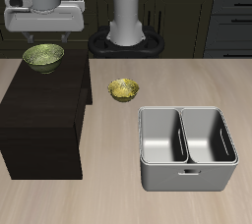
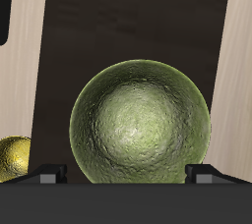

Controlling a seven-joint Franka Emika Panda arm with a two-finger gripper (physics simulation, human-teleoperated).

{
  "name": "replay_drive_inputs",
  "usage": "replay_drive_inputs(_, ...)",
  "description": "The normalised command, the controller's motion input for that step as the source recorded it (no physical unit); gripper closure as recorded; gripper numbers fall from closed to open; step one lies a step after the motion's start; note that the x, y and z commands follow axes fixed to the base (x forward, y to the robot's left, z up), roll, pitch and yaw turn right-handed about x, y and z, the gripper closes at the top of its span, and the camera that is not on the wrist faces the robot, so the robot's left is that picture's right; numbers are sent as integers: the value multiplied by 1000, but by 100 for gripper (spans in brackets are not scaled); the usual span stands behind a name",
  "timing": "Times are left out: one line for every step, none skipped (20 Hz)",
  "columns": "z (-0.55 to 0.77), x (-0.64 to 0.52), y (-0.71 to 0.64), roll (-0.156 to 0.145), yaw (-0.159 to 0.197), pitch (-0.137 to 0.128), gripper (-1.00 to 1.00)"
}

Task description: Place the green bowl on top of the shelf

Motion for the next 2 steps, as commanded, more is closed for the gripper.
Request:
replay_drive_inputs(17, 62, -52, 0, 0, 0, -100)
replay_drive_inputs(0, 0, 0, 0, 0, 0, -100)
